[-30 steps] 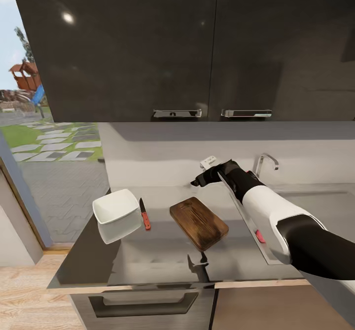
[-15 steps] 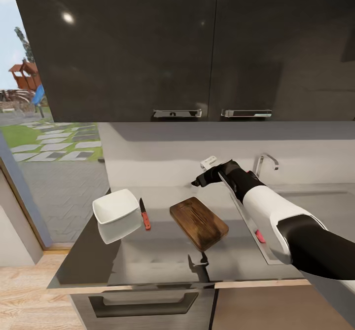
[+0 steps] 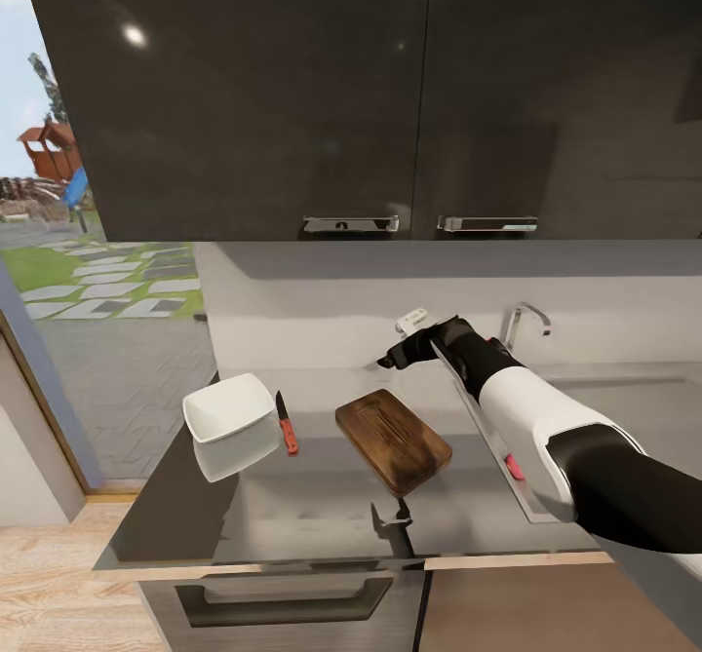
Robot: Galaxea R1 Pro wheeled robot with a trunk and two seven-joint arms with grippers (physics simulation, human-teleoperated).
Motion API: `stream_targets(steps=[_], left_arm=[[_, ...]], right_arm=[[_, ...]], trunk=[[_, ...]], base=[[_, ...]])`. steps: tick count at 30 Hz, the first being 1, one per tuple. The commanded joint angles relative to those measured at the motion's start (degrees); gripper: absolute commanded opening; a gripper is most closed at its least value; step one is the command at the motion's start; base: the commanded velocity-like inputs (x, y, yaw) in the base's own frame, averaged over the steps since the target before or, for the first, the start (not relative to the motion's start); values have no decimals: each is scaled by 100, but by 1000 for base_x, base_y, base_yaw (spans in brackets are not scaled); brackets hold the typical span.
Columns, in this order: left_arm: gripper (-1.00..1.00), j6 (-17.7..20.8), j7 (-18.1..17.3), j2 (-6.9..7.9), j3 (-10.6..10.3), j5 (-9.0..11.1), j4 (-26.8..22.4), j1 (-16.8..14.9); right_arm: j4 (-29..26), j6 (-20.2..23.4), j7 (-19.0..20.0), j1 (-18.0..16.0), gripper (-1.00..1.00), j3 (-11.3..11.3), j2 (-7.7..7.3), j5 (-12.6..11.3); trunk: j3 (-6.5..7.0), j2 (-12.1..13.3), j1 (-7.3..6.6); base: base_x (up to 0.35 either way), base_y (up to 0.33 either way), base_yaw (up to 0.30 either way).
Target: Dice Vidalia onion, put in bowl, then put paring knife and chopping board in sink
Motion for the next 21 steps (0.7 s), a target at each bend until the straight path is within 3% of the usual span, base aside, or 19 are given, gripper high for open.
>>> stream_targets(steps=[1, 4, 5, 17, 21], left_arm=[[100, 118, -9, -1, 4, 5, -65, -1], [100, 862, -22, -55, -1, 8, -340, 0], [100, 940, -23, -69, -2, 7, -364, -1], [100, 1033, -34, -244, -25, -35, -452, 0], [100, 1009, -44, -258, -53, -37, -703, -2]], right_arm=[[-10, 17, 37, -4, 100, 1, -1, 60], [-10, 17, 42, -4, 100, 1, -4, 56], [-10, 17, 43, -4, 100, 1, -4, 54], [-10, 17, 44, -4, 100, 1, 0, 50], [-10, 17, 42, -4, 100, 1, 10, 51]], trunk=[[-12, -11, 3], [-12, -11, 3], [-12, -11, 3], [-12, -11, 3], [-12, -11, 3]], base=[[0, 0, 0], [0, 0, 0], [0, 0, 0], [0, 0, 0], [0, 0, 0]])
